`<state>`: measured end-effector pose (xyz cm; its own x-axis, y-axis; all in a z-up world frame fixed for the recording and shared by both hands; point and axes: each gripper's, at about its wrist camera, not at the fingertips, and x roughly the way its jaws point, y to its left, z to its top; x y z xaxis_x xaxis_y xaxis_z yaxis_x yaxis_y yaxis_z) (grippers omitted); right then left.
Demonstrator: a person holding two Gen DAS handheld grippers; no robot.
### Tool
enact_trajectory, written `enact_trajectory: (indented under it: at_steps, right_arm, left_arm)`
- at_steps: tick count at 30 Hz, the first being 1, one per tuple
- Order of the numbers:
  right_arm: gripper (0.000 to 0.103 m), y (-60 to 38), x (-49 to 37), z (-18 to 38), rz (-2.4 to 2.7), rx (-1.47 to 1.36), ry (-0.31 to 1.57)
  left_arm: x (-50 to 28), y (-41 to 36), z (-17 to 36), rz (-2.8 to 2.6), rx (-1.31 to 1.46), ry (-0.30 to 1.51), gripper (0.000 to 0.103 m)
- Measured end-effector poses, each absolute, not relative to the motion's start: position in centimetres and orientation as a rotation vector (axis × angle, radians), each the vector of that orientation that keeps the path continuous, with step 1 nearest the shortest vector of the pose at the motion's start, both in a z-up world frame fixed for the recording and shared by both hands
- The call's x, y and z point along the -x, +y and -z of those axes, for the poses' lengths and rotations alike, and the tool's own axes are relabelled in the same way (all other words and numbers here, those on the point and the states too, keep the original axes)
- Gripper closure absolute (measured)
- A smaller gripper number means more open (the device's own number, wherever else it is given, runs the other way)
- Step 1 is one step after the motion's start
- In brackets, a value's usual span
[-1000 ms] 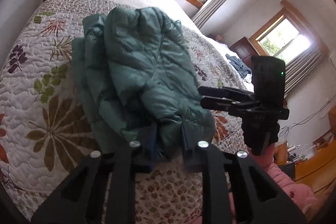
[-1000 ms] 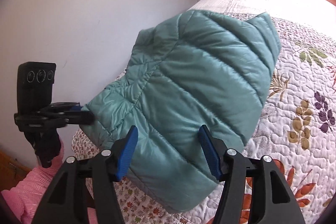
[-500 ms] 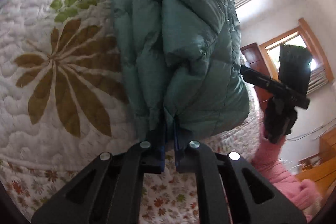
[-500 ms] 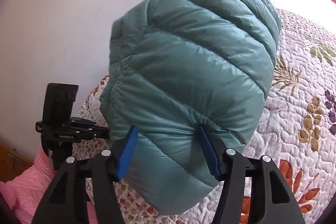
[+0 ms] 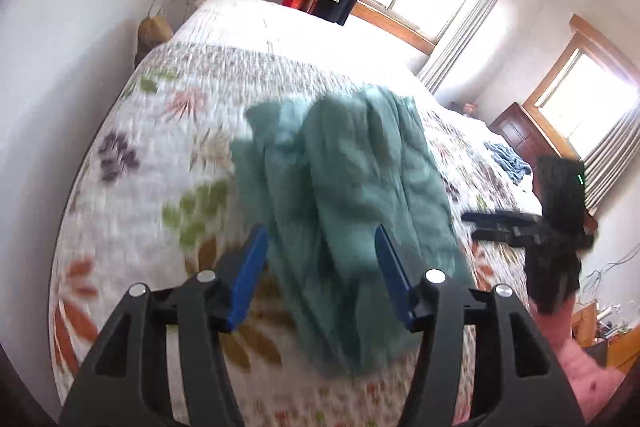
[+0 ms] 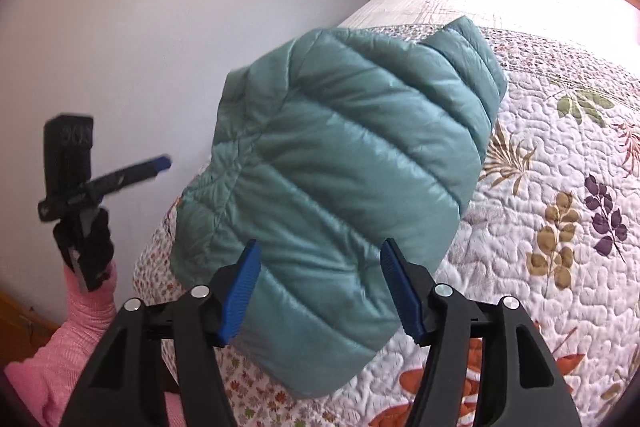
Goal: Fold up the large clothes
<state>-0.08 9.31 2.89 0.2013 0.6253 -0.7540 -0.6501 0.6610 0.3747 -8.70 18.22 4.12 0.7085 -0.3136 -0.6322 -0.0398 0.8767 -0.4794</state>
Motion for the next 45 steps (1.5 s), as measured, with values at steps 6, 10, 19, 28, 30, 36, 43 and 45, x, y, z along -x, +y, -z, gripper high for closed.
enact_trajectory:
  at_steps: [6,10,19,28,30,36,43,45]
  right_arm:
    - [0.04,10.1,-0.8,-1.5,-0.891,0.017,1.058]
    - [0.04,10.7,-0.9,-0.8,-0.889,0.039,1.061]
    - [0.04,12.4,-0.3,0.0,-0.913,0.068,1.053]
    - [0.039,13.2,0.5,1.0,-0.897,0.111,1.042]
    - [0.038,13.1,0.3,1.3,-0.892,0.105,1.049]
    - [0.038,11.6,0.6,0.5,-0.891,0.067,1.062]
    - [0.034,8.0,-0.9,0.6,-0.867,-0.065,1.099]
    - [0.033,7.1,-1.1,0.7,-0.868,-0.105,1.109]
  left_arm:
    - [0.6,19.8,-3.3,0.145,0.542,0.821,0.046]
    - [-0.7,20.1,-1.8,0.217,0.614,0.832,0.088]
    - [3.2,21.2,1.1,0.16,0.64,0.824,0.096]
    - [2.0,19.3,5.6,0.154,0.597,0.908,0.095]
    - [1.8,19.1,5.6,0.148,0.585,0.913,0.095]
    - [3.3,20.6,3.8,0.098,0.606,0.879,0.087]
    - [5.7,21.4,1.5,0.086,0.65,0.836,0.04]
    - [5.9,21.1,0.8,0.103,0.651,0.823,0.03]
